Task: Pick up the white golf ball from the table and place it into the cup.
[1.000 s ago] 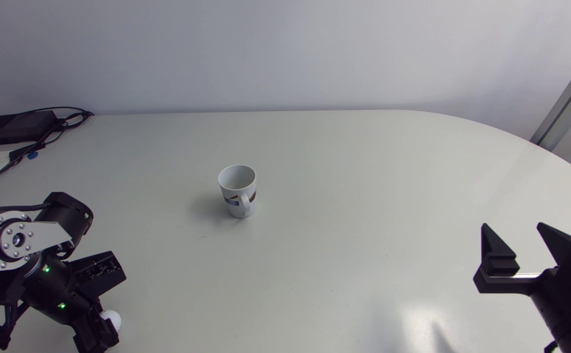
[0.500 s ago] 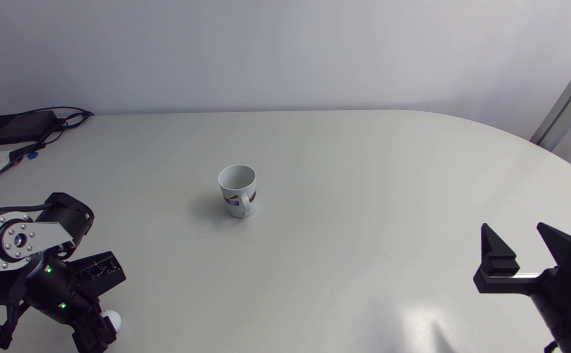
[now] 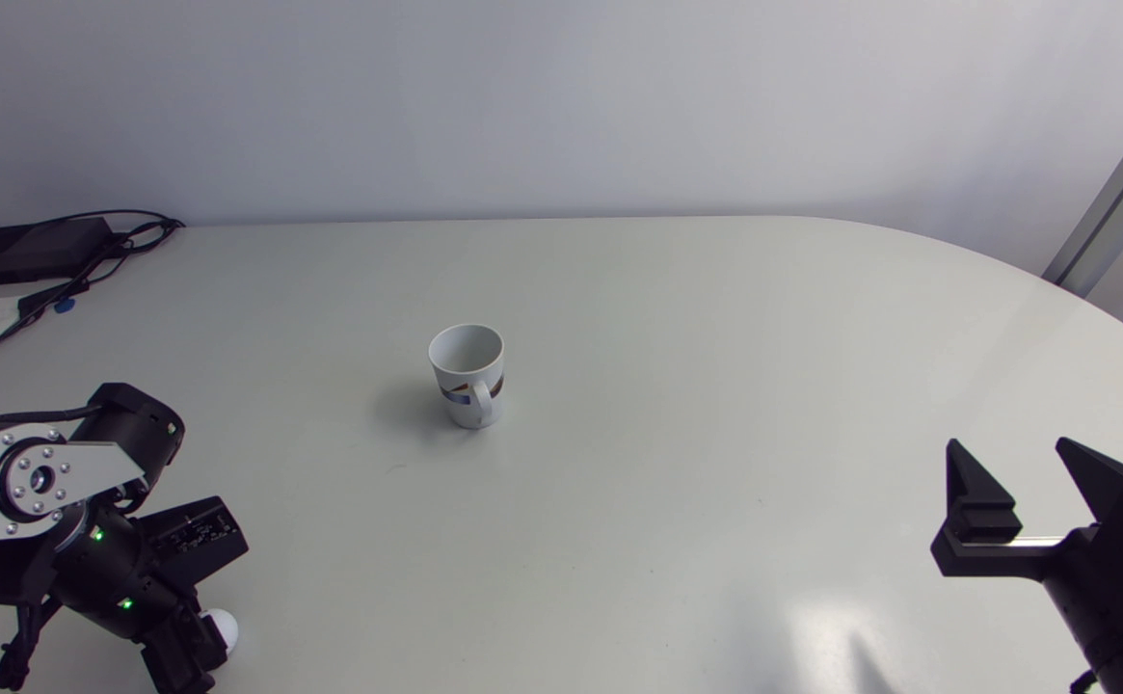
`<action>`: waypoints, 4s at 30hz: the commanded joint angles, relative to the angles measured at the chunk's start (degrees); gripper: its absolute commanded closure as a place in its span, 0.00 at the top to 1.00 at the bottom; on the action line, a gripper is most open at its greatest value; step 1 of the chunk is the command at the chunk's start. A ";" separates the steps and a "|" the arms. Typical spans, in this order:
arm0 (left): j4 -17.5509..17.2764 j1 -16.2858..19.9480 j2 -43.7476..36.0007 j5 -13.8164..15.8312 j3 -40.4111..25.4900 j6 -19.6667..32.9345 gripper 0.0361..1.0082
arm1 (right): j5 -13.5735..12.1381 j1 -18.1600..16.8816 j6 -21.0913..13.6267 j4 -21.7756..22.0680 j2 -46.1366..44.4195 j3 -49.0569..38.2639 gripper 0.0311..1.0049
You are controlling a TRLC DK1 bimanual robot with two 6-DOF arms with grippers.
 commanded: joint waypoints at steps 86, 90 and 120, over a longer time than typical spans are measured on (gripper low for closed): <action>24.38 -22.62 31.87 6.77 47.90 -40.86 0.42 | 0.12 -0.09 1.25 -2.40 -0.36 -1.79 0.96; 24.21 -22.09 32.39 6.42 47.28 -40.78 0.42 | 0.03 -0.09 1.25 -2.40 -0.36 -1.79 0.96; 18.05 -22.53 37.14 2.81 49.39 -38.58 0.42 | 0.03 -0.09 1.25 -2.40 -0.36 -1.79 0.96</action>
